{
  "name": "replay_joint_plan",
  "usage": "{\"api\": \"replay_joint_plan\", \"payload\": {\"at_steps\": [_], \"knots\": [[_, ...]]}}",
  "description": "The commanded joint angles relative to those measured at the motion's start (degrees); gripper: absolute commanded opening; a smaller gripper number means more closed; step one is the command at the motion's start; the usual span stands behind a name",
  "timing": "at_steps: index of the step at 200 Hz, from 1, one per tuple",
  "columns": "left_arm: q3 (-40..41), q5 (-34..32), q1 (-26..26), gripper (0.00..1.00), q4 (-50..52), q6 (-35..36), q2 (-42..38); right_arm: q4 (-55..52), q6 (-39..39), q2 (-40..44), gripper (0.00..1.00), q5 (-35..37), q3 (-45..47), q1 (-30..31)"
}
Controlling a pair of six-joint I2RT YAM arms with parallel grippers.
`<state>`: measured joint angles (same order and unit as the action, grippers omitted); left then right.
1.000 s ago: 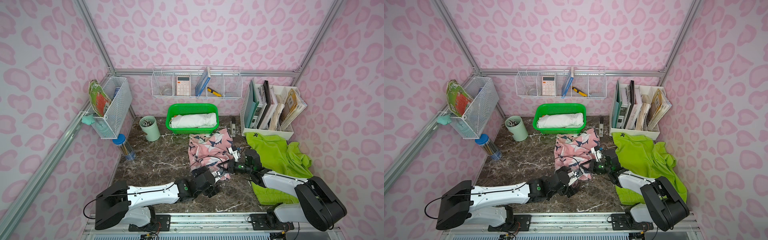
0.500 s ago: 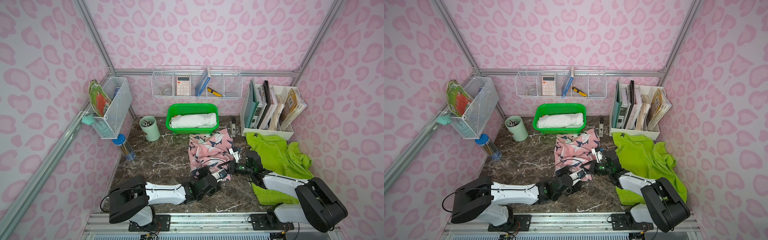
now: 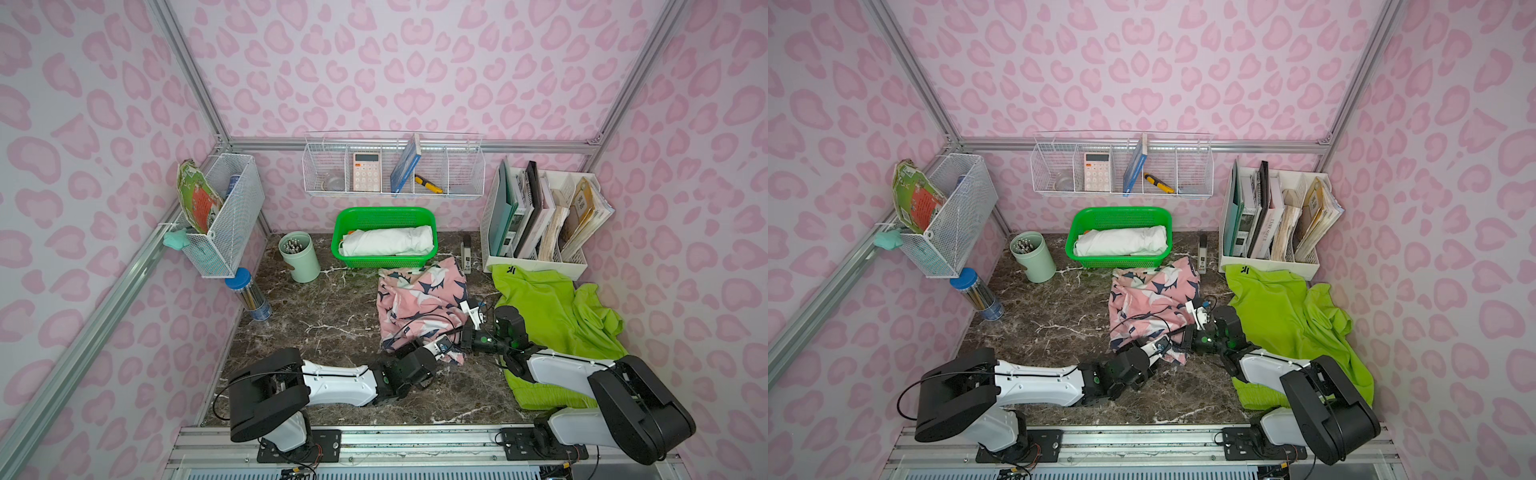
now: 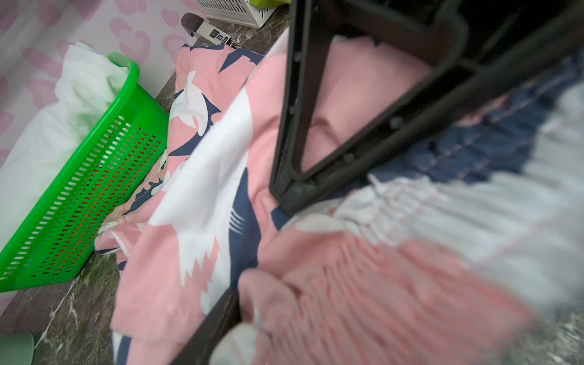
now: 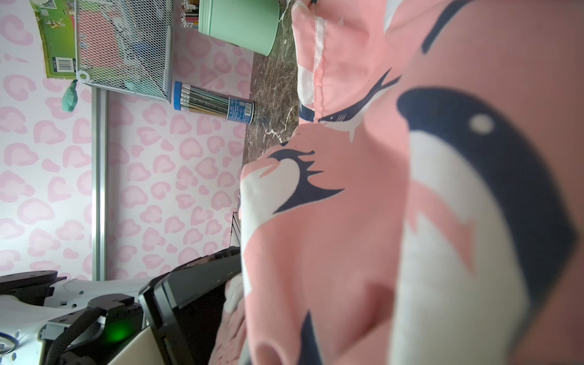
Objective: Roll up the shorts
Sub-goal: Roll the shorts at the center of the board.
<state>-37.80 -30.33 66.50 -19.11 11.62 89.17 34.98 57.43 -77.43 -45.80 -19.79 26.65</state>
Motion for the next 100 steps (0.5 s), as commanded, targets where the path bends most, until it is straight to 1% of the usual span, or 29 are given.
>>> {"api": "replay_joint_plan", "payload": {"at_steps": [1, 25, 39, 46, 49, 54, 62, 75, 86, 100], "knots": [[-0.5, 1.2, -0.5, 0.43, 1.6, -1.8, -0.2, 3.9, 0.7, -0.5, 0.0, -2.3, 0.9, 0.0], [-2.0, 3.1, -1.0, 0.29, 6.1, -3.6, -0.5, 5.6, 1.4, -1.5, 0.0, -2.6, 1.7, 0.1], [-3.1, 3.7, -1.0, 0.25, 9.1, -5.0, -0.5, 6.5, 1.8, -1.8, 0.0, -2.5, 2.0, 0.1], [-3.3, 4.2, -1.0, 0.21, 10.2, -5.4, -0.6, 7.0, 2.1, -2.0, 0.0, -2.5, 2.1, 0.1], [-3.2, 4.5, -1.0, 0.18, 10.6, -5.6, -0.6, 7.2, 2.3, -2.1, 0.0, -2.5, 2.2, 0.0], [-3.4, 4.9, -1.0, 0.13, 11.2, -5.8, -0.7, 7.6, 2.5, -2.1, 0.04, -2.5, 2.3, 0.0], [-3.8, 5.3, -1.0, 0.0, 12.4, -6.3, -0.8, 7.6, 2.6, -2.1, 0.11, -2.5, 2.2, 0.0], [-4.2, 5.2, -1.0, 0.0, 14.2, -7.2, -0.9, 6.9, 2.4, -1.9, 0.22, -2.3, 2.1, -0.3], [-4.3, 5.4, -1.0, 0.0, 15.0, -7.5, -1.1, 6.5, 2.2, -1.7, 0.29, -2.0, 2.1, -0.6], [-4.3, 5.6, -1.1, 0.0, 15.7, -8.0, -1.4, 6.1, 2.2, -1.3, 0.32, -1.8, 2.1, -0.8]]}}
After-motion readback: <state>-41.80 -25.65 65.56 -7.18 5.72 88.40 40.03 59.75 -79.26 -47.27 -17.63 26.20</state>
